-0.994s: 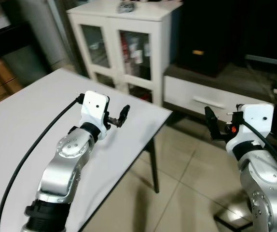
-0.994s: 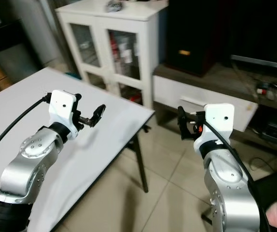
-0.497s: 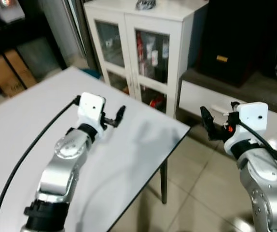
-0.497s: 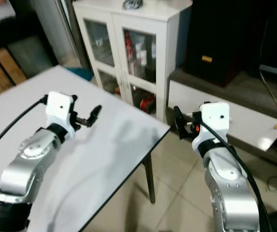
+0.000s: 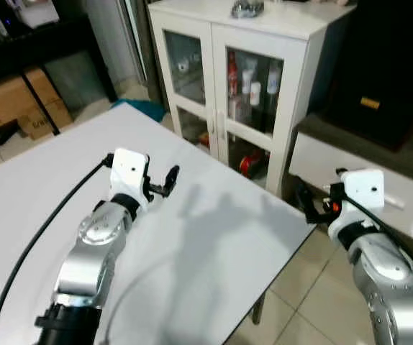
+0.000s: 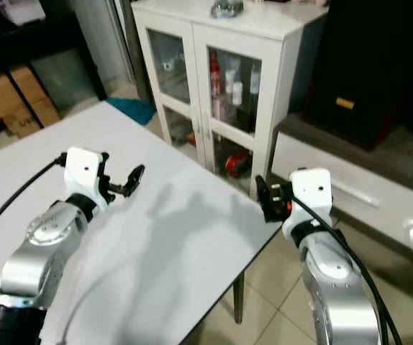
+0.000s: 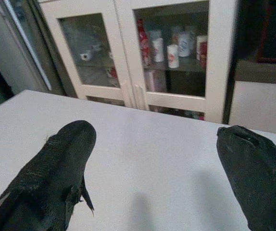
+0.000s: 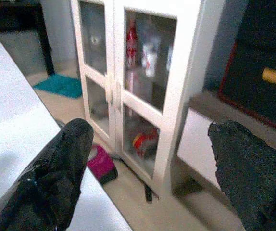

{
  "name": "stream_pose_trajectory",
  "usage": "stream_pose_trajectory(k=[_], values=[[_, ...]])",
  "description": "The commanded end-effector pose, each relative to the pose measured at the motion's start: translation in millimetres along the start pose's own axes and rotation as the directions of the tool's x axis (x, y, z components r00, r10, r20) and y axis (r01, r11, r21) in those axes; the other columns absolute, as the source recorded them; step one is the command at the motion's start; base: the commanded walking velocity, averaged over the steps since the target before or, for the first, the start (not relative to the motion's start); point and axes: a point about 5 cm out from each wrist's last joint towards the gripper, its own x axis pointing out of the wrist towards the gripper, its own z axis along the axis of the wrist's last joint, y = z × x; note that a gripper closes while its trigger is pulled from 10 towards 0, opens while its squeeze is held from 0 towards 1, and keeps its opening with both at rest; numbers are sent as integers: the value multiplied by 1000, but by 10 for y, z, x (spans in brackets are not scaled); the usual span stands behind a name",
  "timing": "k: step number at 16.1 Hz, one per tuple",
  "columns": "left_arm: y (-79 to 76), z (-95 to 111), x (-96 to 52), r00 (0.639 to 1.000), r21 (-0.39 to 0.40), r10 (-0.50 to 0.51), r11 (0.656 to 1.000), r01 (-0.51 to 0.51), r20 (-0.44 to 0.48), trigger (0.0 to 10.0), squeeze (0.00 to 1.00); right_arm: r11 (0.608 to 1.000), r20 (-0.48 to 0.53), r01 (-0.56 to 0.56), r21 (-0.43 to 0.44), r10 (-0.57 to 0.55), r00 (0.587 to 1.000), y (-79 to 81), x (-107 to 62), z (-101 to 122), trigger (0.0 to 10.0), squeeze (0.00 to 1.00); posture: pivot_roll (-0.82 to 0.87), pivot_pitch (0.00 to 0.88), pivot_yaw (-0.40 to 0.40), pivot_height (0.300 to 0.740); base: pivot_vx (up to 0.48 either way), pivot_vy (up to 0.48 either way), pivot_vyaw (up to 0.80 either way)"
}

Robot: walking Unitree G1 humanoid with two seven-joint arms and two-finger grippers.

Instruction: Setting the table

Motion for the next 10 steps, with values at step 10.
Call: stream_pose_trajectory(k=[10], values=[[81,-63,-46,999,20,36,999,-36,-16,10000,0,998,-30,-17,57,19,999,22,-1,-83,10000,0,-50,0,89,740,0,0,0]])
